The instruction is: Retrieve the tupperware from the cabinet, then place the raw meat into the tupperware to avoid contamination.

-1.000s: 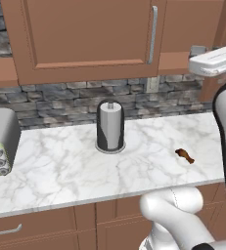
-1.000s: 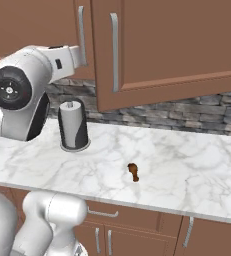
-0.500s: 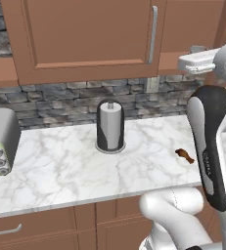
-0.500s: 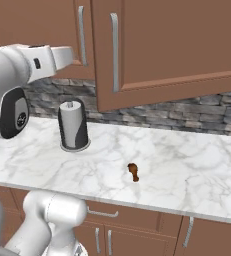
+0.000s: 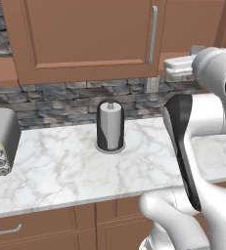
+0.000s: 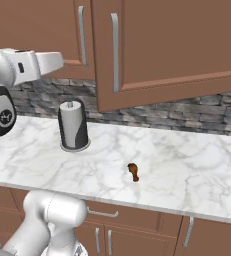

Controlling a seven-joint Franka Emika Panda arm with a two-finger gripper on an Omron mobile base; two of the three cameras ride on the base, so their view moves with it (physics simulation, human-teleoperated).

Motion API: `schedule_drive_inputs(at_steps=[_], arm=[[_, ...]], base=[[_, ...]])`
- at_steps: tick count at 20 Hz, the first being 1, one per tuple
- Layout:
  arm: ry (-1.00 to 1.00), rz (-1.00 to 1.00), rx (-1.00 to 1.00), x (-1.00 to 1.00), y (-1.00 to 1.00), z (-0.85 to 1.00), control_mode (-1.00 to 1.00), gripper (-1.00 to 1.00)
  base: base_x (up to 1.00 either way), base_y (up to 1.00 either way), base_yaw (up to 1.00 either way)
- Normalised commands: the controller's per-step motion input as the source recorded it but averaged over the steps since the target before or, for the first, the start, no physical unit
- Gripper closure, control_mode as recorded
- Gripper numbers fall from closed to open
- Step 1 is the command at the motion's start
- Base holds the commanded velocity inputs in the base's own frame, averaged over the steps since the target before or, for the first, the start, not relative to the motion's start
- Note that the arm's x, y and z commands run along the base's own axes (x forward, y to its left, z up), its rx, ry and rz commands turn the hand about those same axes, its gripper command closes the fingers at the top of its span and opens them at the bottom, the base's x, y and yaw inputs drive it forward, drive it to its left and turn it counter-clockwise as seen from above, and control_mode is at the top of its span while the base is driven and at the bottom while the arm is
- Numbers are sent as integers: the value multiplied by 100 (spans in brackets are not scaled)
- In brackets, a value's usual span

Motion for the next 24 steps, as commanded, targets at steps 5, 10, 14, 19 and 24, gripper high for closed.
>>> schedule_drive_inputs(at_steps=[5, 10, 14, 19, 24], arm=[[3, -4, 2, 15, -3, -15, -100, -100], [3, -2, 0, 29, 0, -6, -100, -100], [3, -1, 0, 35, 0, 0, -100, -100], [2, 0, 2, 23, -8, -2, -100, -100], [3, 0, 9, 25, -10, -5, -100, -100]], base=[[0, 0, 0], [0, 0, 0], [0, 0, 0], [0, 0, 0], [0, 0, 0]])
